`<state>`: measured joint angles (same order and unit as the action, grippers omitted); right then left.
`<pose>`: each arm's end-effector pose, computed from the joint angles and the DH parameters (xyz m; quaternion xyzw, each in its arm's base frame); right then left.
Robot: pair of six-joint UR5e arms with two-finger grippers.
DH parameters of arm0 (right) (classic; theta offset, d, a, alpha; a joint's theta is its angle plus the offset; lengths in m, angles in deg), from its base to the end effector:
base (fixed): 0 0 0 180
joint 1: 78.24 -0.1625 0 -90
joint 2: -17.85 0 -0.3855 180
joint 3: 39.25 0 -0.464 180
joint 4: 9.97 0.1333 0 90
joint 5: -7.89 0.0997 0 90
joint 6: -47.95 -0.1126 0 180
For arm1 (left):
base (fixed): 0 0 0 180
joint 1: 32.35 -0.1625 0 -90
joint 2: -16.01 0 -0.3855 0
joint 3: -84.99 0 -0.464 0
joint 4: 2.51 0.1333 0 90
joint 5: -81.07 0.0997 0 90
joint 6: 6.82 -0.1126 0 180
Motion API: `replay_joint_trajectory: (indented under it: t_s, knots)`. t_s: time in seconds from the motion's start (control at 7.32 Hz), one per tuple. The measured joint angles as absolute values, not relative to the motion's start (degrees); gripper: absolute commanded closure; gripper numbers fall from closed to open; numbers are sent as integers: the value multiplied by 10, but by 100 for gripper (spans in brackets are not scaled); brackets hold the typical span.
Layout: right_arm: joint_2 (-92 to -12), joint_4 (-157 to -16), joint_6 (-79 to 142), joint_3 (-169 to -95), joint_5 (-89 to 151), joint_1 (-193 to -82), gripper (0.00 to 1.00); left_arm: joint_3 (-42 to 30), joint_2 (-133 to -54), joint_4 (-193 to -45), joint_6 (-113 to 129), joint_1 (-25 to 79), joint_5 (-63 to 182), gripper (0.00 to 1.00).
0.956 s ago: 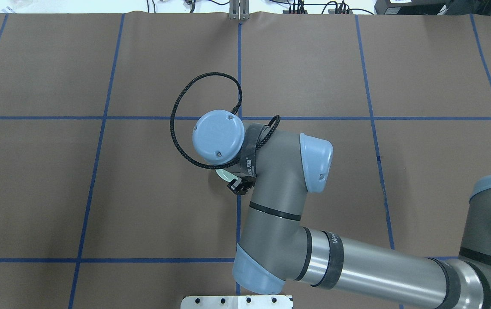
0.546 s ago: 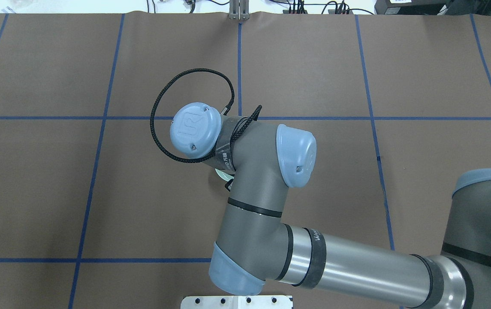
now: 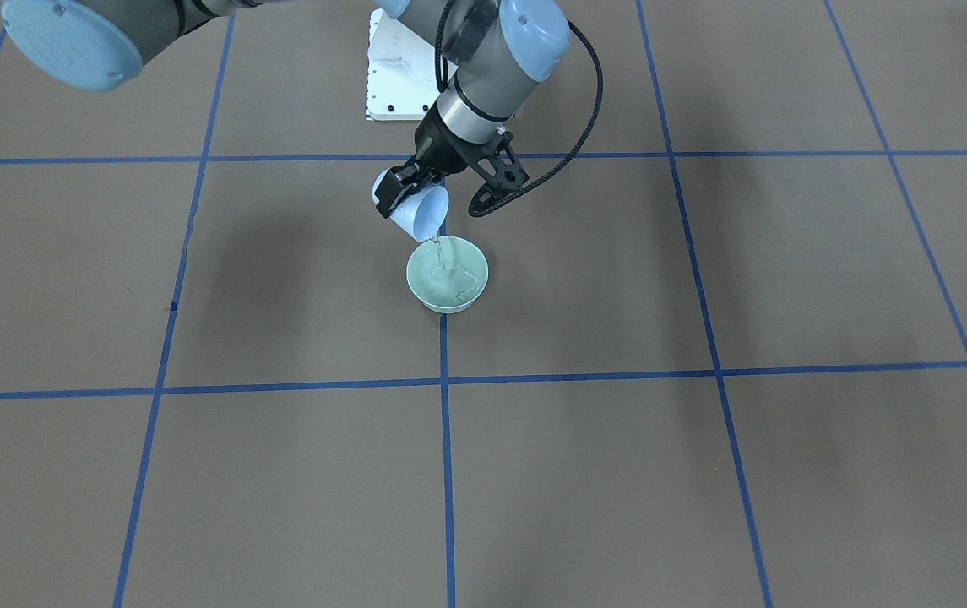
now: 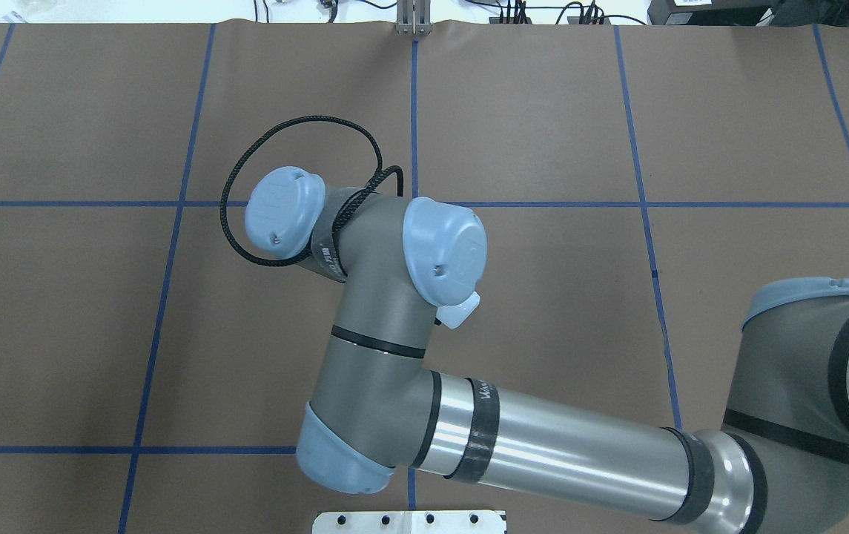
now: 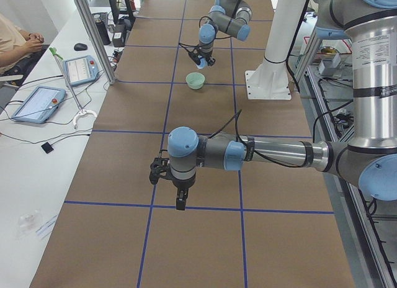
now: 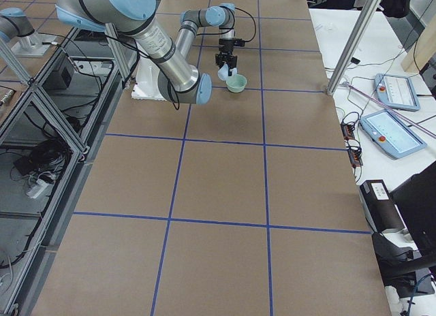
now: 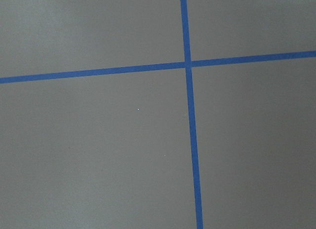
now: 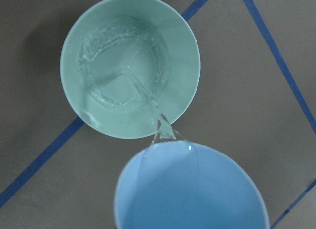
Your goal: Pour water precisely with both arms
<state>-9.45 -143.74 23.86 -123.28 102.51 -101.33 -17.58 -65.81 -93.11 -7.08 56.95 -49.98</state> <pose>-0.6131 -0.3964 0.0384 0.0505 -0.1085 -0.3666 0.9226 -0.0531 -0.5152 0.5845 0.0394 0.3504 0.0231 0.9355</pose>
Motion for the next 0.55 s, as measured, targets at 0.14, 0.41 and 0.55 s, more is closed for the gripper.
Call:
replay_joint_trajectory:
  t_s: [0.14,0.41,0.55]
  knots:
    - [-70,-1450,239,-1202,1025,-1012,100,-176,-658,-931,-71,570,-500,0]
    - [-51,-1461,239,-1172,1023,-1010,100,-176,-658,-931,-71,569,-500,0]
    - [-47,-1465,239,-1166,1023,-1010,100,-176,-659,-931,-71,569,-500,0]
